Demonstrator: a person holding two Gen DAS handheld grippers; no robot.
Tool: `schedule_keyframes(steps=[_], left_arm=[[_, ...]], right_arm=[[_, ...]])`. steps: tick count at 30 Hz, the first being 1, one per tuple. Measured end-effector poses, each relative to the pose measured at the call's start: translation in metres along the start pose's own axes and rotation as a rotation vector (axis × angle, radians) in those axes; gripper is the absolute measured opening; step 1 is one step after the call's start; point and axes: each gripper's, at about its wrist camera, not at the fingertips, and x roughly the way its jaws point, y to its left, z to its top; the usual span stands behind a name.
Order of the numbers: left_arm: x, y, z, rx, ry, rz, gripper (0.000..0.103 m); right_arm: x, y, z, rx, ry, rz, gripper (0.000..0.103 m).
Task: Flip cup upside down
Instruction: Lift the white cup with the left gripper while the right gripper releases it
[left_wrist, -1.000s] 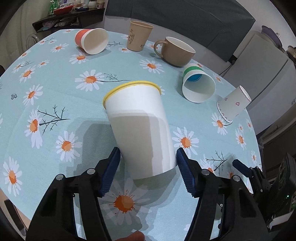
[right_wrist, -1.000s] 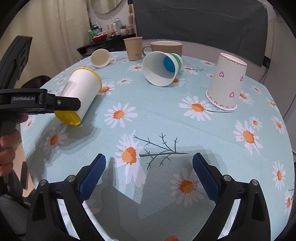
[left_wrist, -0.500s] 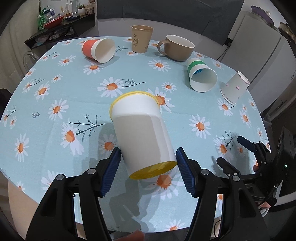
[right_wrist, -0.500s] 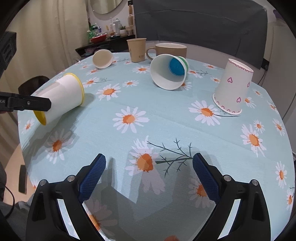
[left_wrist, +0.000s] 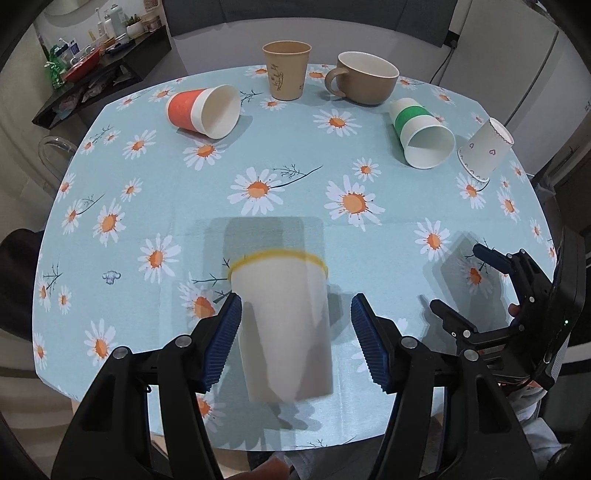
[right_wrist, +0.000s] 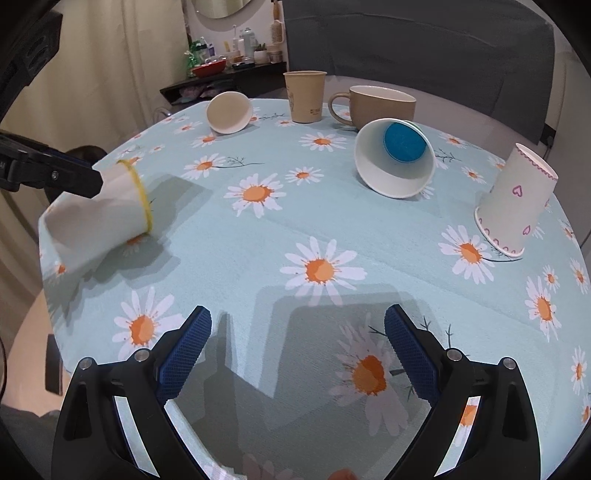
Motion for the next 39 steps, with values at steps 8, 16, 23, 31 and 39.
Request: schedule_keyframes(steps=[8, 16, 23, 31, 39], left_arm=[[0.009, 0.019, 0.003, -0.02, -0.01, -0.05, 0.063], [-0.016, 0.036, -0.04, -0.088, -0.077, 0.013, 0.093], [0.012, 0.034, -0.069, -0.16, 0.023, -0.025, 0.096], [0.034, 0.029, -0.075, -0.129, 0.076, 0.005, 0.058], [0.008, 0.028, -0.049, -0.049, 0.063, 0.017, 0.058]], right_arm=[[0.013, 0.007, 0.013, 0.023, 0.016, 0.023, 0.091], [0.015, 0.01, 0.008, 0.02, 0.03, 0.026, 0.091], [0.01, 0.017, 0.0, 0.008, 0.014, 0.066, 0.091], [0.008, 0.019, -0.004, -0.003, 0.004, 0.086, 0.091], [0.008, 0.018, 0.0, 0.006, -0.001, 0.096, 0.091]])
